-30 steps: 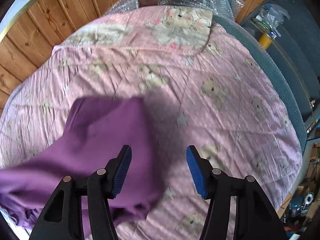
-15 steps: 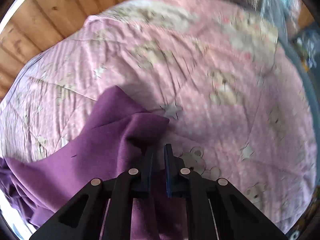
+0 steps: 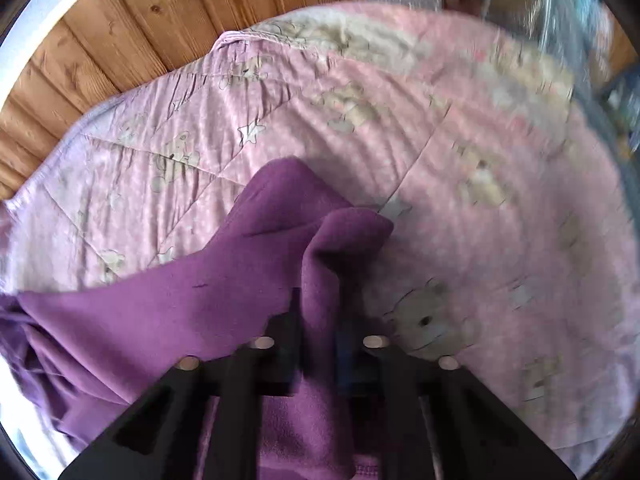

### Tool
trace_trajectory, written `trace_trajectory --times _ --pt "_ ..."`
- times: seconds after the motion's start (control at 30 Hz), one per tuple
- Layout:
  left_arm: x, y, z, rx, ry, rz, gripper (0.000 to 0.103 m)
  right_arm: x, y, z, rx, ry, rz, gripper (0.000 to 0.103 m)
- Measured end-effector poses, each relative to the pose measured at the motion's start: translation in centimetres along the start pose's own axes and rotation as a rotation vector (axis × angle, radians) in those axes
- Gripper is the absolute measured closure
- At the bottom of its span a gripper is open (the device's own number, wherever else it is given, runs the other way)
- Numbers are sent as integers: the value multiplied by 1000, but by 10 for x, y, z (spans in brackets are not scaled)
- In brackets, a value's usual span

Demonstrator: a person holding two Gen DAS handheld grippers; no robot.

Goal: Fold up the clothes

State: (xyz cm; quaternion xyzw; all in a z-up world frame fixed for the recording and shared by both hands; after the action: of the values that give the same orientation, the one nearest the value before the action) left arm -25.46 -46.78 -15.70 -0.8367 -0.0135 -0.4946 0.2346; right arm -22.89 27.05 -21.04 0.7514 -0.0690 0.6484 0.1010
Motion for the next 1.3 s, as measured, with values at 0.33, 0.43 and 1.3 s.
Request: trace_trajectory --times 0.33,0.43,1.3 --pt "-12 -8 -62 33 6 -47 82 118 57 -90 84 -333 -20 51" --pt "-67 3 -71 35 144 -110 78 52 46 -100 74 -133 79 54" --pt "-27 41 129 194 248 37 49 94 -143 52 -314 -50 223 79"
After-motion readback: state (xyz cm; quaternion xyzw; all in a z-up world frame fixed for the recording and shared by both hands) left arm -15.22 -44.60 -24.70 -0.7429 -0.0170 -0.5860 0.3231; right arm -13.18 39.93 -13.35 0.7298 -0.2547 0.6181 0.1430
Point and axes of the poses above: each gripper's, at about its wrist camera, not at the fingertips, and x roughly against the way its jaws point, y to its left, z to its underside, the point moved 4 cm from there along -x, roughly the way its jaws point, and after that the axes turned 12 degrees about y, right-handed, at the moved point
